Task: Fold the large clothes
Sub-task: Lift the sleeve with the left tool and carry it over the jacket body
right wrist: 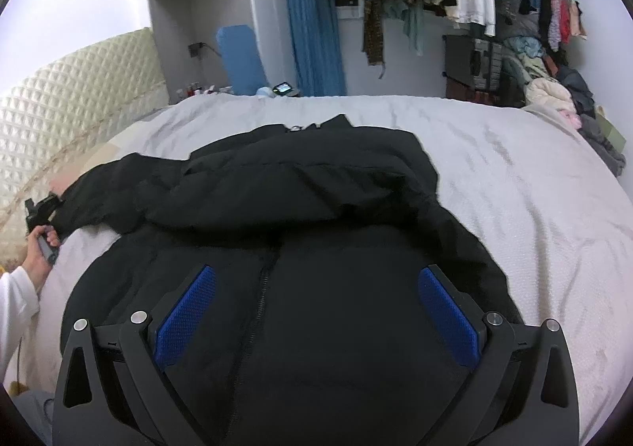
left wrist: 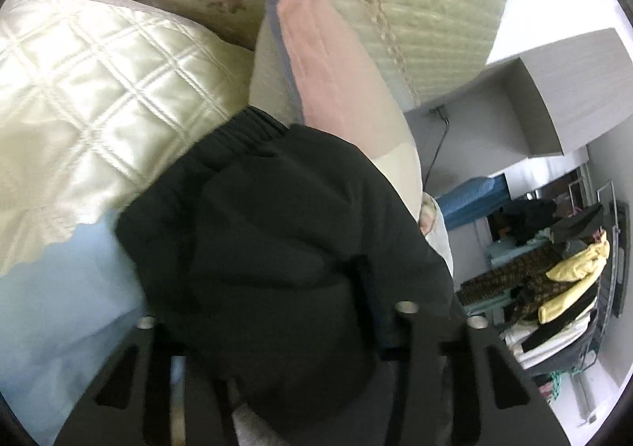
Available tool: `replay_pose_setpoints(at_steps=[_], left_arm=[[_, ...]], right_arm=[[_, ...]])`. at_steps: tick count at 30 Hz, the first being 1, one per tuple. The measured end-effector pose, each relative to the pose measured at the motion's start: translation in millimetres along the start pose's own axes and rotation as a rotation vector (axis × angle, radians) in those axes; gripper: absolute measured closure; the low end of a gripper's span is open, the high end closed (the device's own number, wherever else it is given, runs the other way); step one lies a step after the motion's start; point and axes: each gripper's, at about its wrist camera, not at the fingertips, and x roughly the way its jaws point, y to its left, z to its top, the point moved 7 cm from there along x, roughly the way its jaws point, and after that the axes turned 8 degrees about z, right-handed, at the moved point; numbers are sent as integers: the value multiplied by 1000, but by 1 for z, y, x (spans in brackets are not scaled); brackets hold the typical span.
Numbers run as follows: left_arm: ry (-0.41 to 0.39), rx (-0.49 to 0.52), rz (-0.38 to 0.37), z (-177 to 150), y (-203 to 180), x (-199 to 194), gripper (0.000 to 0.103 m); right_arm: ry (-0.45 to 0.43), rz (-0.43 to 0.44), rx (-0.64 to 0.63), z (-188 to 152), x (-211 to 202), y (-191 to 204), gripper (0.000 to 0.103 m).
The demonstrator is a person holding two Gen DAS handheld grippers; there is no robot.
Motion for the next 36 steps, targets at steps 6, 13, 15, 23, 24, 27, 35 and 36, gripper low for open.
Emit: replay_pose_setpoints(at_steps=[6, 13, 15, 23, 24, 27, 35, 36], left_arm=[[-86, 42, 62, 6, -20, -50, 95], [-153, 41, 82, 4, -45, -120, 97], [-162, 44, 87, -1, -53, -139, 97], [-200, 129, 91, -26, -91, -207, 97], [-203, 148, 94, -28, -99, -214, 97], [-211, 216, 88, -34, -126, -232, 98], [-252, 431, 71, -65, -225, -289, 97], [-254, 446, 63, -71, -237, -295, 97]], right_arm=[[-5, 14, -14, -5, -4, 3, 0], [-41, 34, 36, -1, -23, -15, 0], [-30, 11, 17, -2, -24, -18, 0], [-11, 20, -14, -13, -33, -24, 0], [-19, 18, -24, -12, -35, -24, 0], [-50, 19, -37, -8, -42, -24, 0], [-101, 30, -21, -8, -58, -29, 0], [-109, 36, -13, -9, -59, -31, 0]])
